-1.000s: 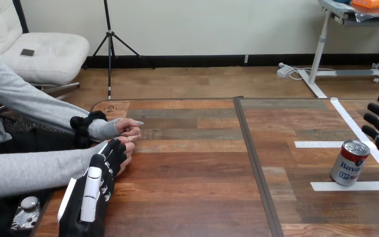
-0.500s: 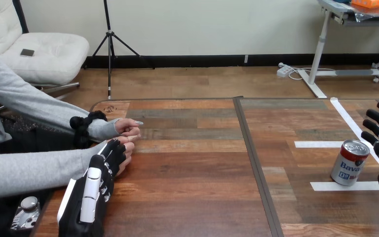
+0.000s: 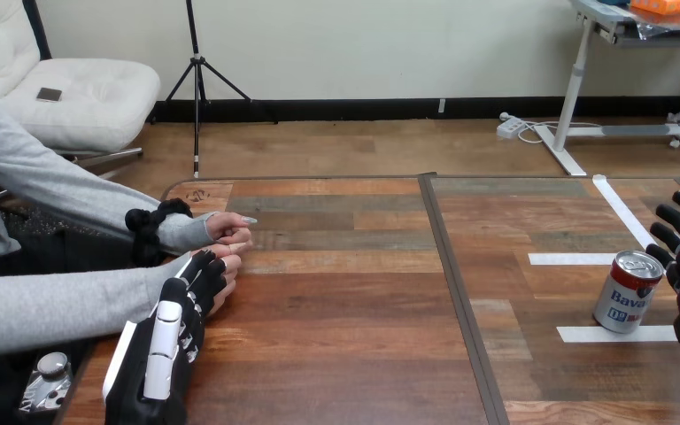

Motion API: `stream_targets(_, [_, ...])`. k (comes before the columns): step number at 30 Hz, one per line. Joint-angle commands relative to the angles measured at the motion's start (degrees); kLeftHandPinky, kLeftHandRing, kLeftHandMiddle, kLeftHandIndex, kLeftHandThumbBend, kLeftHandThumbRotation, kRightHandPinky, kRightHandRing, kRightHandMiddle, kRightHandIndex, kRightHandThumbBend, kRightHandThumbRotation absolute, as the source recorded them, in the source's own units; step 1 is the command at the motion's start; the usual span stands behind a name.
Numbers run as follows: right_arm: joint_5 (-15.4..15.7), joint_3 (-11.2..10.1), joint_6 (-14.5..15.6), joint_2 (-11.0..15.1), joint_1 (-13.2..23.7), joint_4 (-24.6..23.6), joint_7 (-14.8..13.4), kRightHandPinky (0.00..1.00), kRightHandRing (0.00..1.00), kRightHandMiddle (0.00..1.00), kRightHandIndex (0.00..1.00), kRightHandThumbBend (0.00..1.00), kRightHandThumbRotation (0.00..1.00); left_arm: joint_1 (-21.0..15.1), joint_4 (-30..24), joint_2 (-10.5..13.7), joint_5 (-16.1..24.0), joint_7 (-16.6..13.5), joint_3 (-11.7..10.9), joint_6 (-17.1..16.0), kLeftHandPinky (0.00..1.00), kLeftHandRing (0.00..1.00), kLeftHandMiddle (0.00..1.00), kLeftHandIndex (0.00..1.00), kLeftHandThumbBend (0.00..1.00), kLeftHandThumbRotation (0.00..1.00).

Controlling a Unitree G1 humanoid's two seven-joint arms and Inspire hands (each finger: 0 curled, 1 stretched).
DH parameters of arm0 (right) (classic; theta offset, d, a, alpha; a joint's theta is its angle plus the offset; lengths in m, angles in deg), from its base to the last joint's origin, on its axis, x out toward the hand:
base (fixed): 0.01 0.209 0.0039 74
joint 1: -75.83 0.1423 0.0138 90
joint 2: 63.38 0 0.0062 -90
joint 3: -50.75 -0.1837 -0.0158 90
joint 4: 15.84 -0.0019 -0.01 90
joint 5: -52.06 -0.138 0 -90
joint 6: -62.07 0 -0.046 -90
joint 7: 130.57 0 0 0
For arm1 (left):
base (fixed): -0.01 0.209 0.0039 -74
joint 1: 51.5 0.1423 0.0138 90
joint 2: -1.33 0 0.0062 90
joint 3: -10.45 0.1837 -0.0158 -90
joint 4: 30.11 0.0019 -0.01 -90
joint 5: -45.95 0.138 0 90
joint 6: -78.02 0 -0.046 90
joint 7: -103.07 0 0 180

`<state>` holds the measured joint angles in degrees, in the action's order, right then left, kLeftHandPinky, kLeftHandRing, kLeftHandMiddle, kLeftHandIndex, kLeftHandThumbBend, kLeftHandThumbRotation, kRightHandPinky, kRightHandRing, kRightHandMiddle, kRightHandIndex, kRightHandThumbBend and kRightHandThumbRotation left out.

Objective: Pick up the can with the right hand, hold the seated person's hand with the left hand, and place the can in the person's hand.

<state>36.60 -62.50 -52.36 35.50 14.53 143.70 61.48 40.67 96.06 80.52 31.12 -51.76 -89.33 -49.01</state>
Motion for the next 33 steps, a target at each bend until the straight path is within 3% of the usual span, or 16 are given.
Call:
stream_targets(1, [0.42, 0.35, 0.38, -0.68, 4.77, -0.08, 0.54, 0.93, 0.93, 0.9, 0.91, 0.84, 0.98, -2.05, -3.5, 0.55, 0.86, -0.15, 0.62, -0.56, 0.98, 0.92, 0.9, 0.9, 0.6, 1.0])
stream_targets(20, [0.84, 0.82, 1.06, -1.76, 4.31, 0.5, 0.9, 0.95, 0.94, 0.92, 0.93, 0.82, 0.95, -2.03, -3.57, 0.38, 0.48, 0.06, 0.42, -0.42, 0.96, 0.92, 0.9, 0.9, 0.59, 1.0])
stream_targets(33, [0.42, 0.63, 2.12, -2.42, 4.16, 0.73, 2.02, 0.99, 0.96, 0.94, 0.94, 0.89, 0.88, -1.98, -3.58, 0.62, 0.74, -0.1, 0.37, -0.39, 0.96, 0.92, 0.9, 0.9, 0.59, 1.0])
